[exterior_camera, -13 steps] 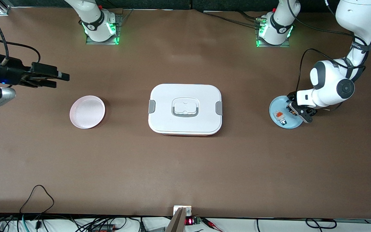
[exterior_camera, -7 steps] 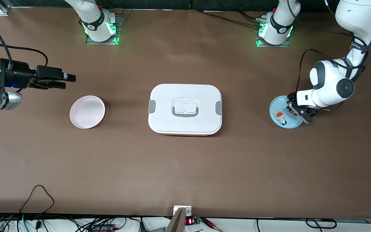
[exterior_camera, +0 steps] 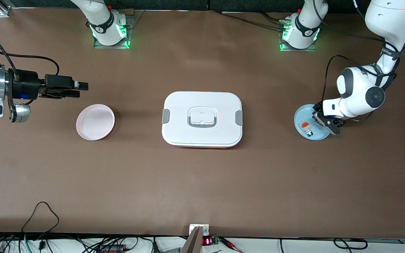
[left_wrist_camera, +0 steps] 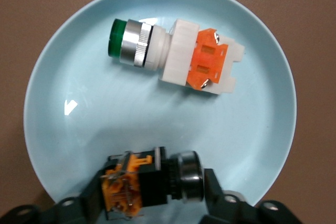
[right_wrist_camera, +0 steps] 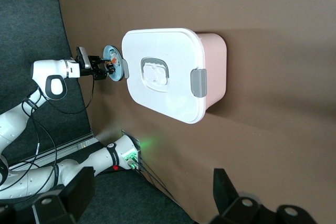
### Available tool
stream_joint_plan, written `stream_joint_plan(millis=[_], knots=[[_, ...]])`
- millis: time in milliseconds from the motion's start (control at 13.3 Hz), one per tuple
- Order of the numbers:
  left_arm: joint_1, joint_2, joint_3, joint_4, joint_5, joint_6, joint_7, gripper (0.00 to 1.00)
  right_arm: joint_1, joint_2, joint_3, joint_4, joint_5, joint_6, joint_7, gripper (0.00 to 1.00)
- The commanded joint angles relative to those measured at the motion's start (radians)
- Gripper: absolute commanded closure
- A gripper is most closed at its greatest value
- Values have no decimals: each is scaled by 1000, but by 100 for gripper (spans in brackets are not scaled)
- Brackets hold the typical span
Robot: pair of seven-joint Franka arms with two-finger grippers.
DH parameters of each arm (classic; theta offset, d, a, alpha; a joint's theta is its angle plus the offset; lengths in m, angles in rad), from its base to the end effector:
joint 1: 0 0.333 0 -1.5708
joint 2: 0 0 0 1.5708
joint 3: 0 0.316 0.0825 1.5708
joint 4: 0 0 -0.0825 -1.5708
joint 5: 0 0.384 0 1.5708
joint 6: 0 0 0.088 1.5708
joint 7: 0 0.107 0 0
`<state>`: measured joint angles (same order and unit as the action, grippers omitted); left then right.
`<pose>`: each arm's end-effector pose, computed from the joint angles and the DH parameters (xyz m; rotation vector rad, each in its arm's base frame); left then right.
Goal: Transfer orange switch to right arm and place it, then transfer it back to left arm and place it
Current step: 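Close the left gripper on the orange-black switch and lift it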
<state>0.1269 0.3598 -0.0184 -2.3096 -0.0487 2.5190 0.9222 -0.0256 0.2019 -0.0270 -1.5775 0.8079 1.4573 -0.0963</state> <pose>0.5046 0.0550 0.1763 2.8118 -1.1415 -0.1751 0.5976 0.0541 0.5326 -2.2992 -0.0026 0.2986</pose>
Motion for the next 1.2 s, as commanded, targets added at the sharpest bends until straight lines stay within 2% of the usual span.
stream_joint_plan(millis=[0, 225, 300, 450, 524, 674, 824, 1124], knots=[[-4, -13, 3, -4, 0, 12, 14, 70, -8, -6, 4, -13, 28, -2, -23, 0], [-3, -71, 0, 12, -5, 7, 18, 98, -8, -4, 4, -13, 28, -5, -43, 0], [-1, -99, 0, 27, -8, 0, 18, 100, -8, -4, 4, -15, 31, -9, -58, 0], [-7, -151, -18, 77, -14, -48, 17, 100, -8, -4, 4, -35, 78, -9, -68, 0], [-7, -165, -49, 102, -51, -60, 18, 100, -8, -4, 4, -42, 103, -11, -68, 0], [-10, -197, -106, 128, -156, -66, 32, 100, -8, -4, 4, -42, 109, -5, -66, 0], [-16, -234, -158, 153, -297, -106, 81, 100, -8, 8, 7, -42, 160, -5, -68, 0], [-72, -272, -169, 191, -581, -141, 182, 100, -5, 16, 24, -41, 206, 3, -68, 0]])
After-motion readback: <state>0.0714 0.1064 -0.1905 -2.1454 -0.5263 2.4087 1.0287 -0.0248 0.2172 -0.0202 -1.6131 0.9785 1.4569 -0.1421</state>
